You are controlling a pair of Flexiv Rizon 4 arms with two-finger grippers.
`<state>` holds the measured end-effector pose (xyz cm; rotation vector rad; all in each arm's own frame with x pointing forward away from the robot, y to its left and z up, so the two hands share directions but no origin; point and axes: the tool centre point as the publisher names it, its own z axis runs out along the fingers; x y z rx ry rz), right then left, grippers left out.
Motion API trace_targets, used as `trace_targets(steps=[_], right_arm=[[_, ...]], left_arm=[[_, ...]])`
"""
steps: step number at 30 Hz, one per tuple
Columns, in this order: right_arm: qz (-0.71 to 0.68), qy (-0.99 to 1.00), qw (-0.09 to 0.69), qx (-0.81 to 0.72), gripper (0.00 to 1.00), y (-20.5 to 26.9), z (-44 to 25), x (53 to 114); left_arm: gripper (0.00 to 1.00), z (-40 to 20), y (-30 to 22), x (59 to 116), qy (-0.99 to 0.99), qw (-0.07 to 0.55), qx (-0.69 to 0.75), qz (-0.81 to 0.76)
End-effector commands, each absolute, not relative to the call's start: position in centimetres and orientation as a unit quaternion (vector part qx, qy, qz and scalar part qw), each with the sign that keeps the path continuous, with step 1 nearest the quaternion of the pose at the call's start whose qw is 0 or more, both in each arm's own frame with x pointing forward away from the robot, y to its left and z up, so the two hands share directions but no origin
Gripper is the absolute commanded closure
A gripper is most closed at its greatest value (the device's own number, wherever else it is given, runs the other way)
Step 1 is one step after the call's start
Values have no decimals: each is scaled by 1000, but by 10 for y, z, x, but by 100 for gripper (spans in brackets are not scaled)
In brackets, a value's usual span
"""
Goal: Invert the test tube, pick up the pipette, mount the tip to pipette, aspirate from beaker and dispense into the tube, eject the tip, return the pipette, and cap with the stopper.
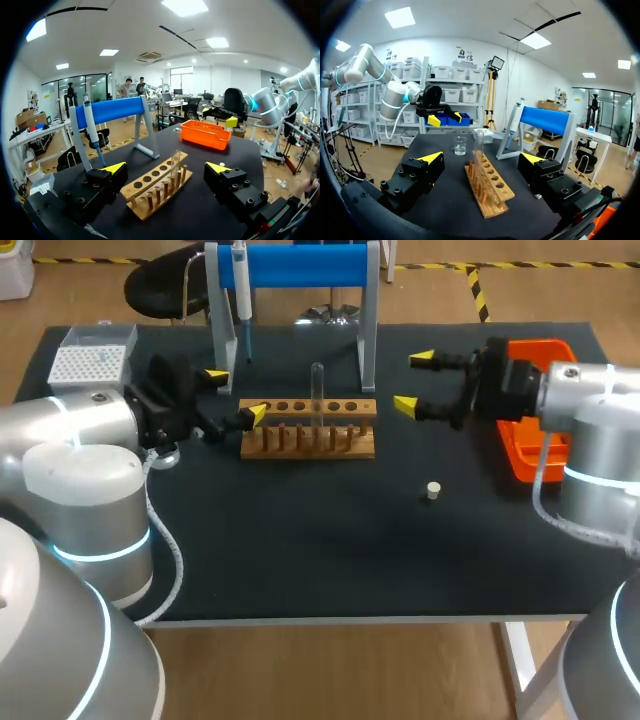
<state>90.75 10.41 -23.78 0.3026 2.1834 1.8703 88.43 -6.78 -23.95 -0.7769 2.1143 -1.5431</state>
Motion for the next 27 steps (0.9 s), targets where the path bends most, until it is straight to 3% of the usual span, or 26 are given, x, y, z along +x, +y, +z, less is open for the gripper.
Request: trace_targets(steps=[1,27], right_arm=[[649,753,78,73,0,119,-242,924],[674,737,39,27,0,170,-256,926]], left_arm=[[0,-240,-67,884,758,203,-277,-554],[0,-265,-73,879,771,171,-229,-570]])
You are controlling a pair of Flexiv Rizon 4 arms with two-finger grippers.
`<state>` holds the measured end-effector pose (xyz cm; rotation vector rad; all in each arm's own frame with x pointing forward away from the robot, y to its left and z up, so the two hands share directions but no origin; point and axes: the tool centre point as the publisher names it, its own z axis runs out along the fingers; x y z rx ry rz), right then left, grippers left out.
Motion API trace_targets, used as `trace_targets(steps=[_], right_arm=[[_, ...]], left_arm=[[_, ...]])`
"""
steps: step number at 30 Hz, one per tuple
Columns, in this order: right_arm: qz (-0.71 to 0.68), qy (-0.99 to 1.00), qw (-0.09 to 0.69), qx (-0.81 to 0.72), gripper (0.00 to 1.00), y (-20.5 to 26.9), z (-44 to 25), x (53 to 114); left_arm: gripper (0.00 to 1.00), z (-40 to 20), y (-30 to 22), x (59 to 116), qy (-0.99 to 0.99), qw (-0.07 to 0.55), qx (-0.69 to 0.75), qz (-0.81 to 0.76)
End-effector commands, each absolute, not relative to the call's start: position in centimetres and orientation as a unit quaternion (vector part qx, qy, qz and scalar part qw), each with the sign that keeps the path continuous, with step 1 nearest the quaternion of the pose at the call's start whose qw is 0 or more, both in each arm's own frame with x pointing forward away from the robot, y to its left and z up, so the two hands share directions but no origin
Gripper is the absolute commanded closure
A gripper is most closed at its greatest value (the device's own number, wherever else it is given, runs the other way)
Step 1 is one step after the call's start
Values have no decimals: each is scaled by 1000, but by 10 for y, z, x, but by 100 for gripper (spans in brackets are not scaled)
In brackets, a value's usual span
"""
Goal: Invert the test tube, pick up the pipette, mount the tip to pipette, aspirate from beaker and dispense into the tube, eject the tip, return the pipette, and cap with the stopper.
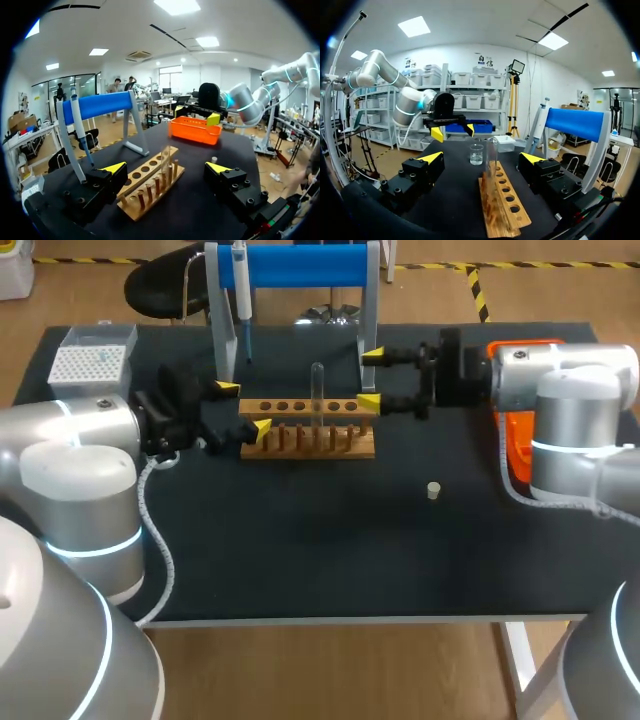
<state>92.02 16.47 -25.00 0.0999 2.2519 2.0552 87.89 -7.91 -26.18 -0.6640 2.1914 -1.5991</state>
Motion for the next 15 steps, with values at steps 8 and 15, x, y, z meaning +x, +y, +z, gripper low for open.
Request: trace_targets(steps=[8,15], right_arm=[[679,734,5,6,0,187,-259,930],[685,728,-21,-15,0,200,-262,934]], left_arm=[[0,-265,-73,879,771,171,-229,-570],[0,-265,-73,879,771,171,-229,-570]])
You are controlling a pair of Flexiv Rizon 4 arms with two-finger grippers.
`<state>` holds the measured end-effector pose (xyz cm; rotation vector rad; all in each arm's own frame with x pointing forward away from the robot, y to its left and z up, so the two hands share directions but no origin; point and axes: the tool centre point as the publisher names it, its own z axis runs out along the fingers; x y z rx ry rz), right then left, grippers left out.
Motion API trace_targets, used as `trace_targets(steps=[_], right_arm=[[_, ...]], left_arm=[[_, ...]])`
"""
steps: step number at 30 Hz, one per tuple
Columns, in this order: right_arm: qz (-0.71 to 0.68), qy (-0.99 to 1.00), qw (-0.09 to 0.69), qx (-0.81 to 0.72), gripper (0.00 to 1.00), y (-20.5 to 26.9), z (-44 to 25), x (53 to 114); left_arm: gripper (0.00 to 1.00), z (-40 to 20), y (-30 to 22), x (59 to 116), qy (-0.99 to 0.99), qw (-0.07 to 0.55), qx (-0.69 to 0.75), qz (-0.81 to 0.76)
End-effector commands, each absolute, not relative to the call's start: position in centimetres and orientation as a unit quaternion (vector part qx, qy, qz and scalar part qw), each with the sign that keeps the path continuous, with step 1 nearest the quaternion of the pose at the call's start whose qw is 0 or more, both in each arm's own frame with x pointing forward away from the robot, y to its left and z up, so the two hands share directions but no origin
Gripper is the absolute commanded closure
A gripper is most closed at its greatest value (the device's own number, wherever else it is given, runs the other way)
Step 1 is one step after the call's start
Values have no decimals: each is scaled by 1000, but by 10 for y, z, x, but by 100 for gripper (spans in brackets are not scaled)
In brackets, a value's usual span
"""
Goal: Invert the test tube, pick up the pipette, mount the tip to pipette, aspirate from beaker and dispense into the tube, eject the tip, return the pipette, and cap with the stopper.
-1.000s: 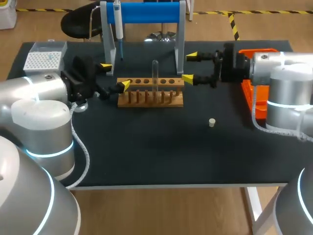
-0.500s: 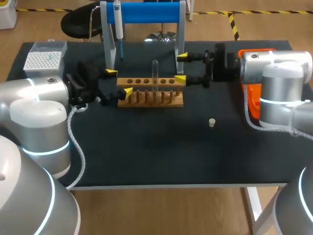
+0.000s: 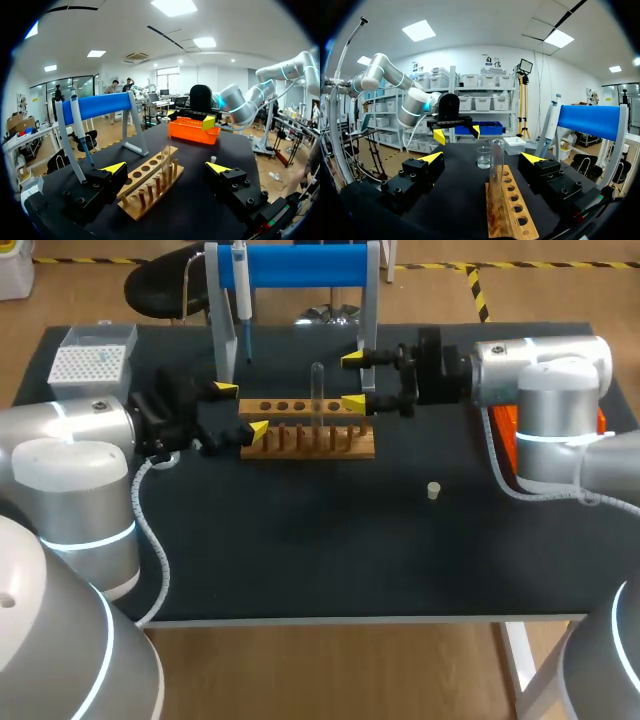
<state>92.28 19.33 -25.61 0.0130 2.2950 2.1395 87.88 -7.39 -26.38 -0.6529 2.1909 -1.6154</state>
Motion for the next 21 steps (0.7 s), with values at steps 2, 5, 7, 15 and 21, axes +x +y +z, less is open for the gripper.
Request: trace_targets(steps=[2,5,7,15,21], right_arm=[[684,729,-23,-20,0,203,-264,936],[686,727,-30,-27,0,207,-266,939],[691,721,-36,-35,0,209,-267,941],[696,716,-37,-41,0,221,-271,946],[697,715,-27,-47,0,228,-274,948]], left_arm=[[0,-265,-73,879,771,171,-229,-570],[0,-265,-73,879,771,171,-229,-570],[0,-265,-73,879,771,171,-229,-570],[0,-265,-73,879,771,171,-229,-570],[0,-265,-73,879,771,171,-229,-570]])
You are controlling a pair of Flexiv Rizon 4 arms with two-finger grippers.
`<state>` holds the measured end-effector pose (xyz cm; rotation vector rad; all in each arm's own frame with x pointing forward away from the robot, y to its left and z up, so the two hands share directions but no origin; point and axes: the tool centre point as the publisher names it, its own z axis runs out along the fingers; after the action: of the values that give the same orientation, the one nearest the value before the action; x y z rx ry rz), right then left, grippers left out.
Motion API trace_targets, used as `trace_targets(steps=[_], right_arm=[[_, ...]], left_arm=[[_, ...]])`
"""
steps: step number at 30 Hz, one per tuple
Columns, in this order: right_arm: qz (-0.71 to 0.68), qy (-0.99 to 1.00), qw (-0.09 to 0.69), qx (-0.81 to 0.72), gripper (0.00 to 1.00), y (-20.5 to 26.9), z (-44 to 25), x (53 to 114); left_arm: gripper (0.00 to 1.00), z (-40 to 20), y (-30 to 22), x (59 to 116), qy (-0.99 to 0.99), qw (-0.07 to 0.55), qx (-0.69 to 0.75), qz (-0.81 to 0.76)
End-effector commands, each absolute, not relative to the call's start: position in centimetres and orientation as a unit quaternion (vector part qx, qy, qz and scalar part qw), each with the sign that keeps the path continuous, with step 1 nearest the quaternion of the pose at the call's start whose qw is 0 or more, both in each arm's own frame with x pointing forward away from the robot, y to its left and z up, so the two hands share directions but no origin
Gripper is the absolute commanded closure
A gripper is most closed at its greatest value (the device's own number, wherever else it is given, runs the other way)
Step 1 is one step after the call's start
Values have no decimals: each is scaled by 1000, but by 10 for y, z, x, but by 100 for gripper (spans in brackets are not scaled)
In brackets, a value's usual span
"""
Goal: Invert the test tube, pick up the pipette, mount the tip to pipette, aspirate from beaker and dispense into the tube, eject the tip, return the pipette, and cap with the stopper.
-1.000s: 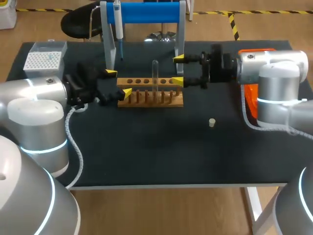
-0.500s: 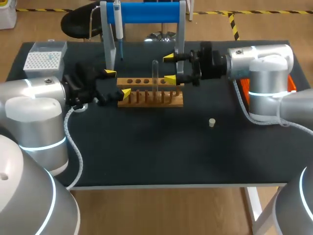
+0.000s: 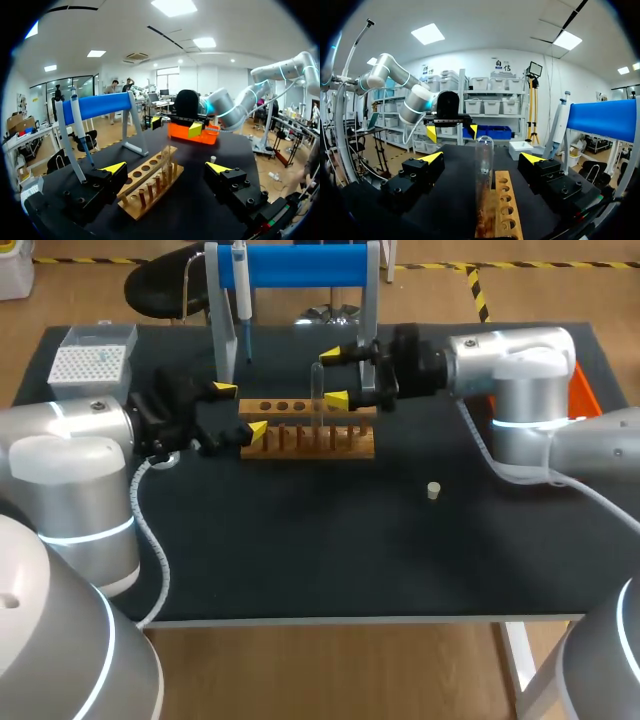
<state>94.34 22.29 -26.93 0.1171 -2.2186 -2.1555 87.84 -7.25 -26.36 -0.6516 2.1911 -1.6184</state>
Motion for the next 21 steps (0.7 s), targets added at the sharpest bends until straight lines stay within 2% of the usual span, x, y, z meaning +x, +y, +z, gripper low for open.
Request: trace_targets(steps=[1,9,11,14,16,18,21], right_arm=[[-697,-715,28,47,0,229,-275,948],[-696,-716,33,46,0,235,-278,949],[-696,-716,34,45,9,236,-279,948],[-695,-717,36,41,16,238,-280,948],[-694,-718,39,37,16,240,-280,947],[-694,-718,42,36,23,242,-281,946],[-694,-718,44,34,27,243,-281,946]], left_arm=[[0,-265,-73,879,771,171,-229,-570],[0,-265,-73,879,771,171,-229,-570],[0,-265,-73,879,771,171,-229,-570],[0,-265,-73,879,771,171,-229,-570],[0,-265,-73,879,771,171,-229,-570],[0,-265,-73,879,771,171,-229,-570],[0,-265,-73,879,771,171,-229,-570]])
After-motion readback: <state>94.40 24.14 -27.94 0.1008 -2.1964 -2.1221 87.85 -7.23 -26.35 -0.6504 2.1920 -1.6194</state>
